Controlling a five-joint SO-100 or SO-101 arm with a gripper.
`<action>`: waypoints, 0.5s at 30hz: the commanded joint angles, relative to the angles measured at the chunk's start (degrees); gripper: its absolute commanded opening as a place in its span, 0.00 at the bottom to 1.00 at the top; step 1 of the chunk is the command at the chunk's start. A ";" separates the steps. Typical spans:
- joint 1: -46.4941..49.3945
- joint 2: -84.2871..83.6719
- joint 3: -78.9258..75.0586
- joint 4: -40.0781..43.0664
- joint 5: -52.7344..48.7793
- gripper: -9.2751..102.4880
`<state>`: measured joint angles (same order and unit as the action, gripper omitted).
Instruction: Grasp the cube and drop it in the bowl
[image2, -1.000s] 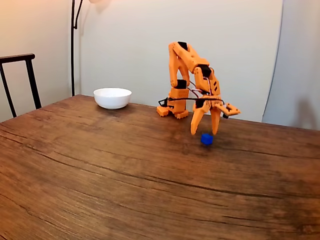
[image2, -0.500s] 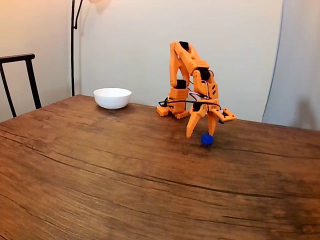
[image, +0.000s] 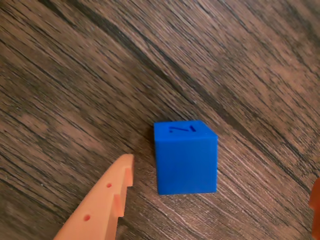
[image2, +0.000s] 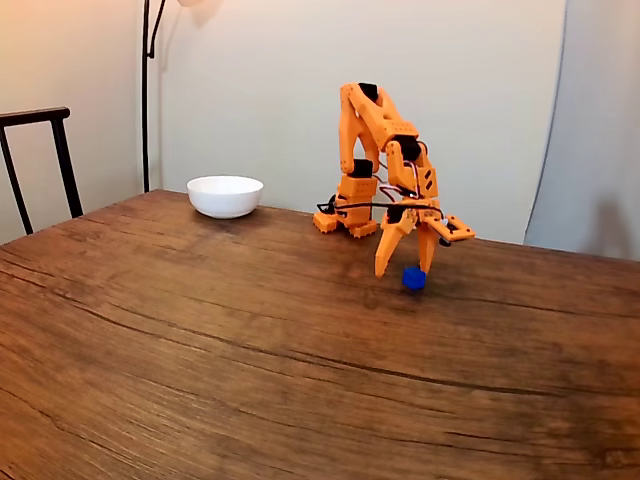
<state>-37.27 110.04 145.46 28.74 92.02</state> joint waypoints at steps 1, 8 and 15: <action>0.53 0.26 -0.97 -0.26 0.09 0.50; 0.44 0.18 -0.09 -3.34 -0.18 0.44; 0.26 0.18 0.00 -3.08 -0.18 0.35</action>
<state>-37.18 110.04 145.63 26.19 92.02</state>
